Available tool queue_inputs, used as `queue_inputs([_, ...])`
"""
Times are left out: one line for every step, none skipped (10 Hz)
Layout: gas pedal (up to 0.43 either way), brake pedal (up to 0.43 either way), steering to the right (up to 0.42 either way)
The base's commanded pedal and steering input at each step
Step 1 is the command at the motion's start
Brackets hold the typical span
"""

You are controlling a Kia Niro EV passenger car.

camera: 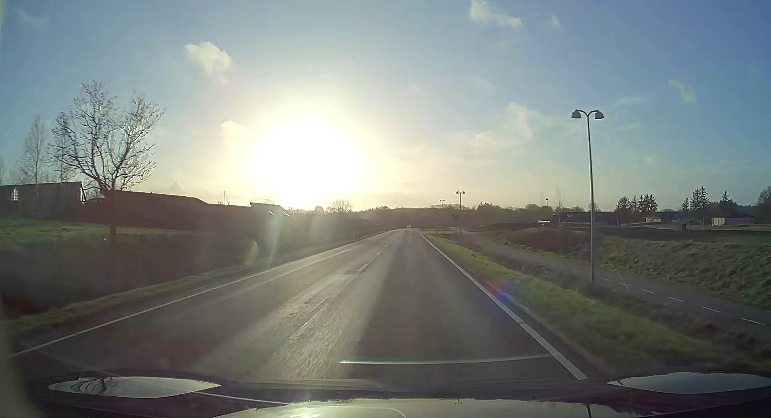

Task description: Follow the waypoints while adhering to traffic rules and regulations

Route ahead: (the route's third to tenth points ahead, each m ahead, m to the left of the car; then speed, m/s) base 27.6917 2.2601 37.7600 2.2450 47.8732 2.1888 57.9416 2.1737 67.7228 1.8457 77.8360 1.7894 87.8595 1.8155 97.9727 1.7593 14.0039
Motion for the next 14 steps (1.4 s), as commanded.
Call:
queue_inputs([0.138,0.000,0.003])
queue_inputs([0.138,0.000,0.003])
queue_inputs([0.138,0.000,0.003])
queue_inputs([0.138,0.000,0.003])
queue_inputs([0.138,0.000,0.003])
queue_inputs([0.138,0.000,0.003])
queue_inputs([0.138,0.000,0.003])
queue_inputs([0.138,0.000,0.002])
queue_inputs([0.138,0.000,0.000])
queue_inputs([0.138,0.000,0.001])
queue_inputs([0.138,0.000,0.001])
queue_inputs([0.138,0.000,0.002])
queue_inputs([0.138,0.000,0.002])
queue_inputs([0.138,0.000,0.002])
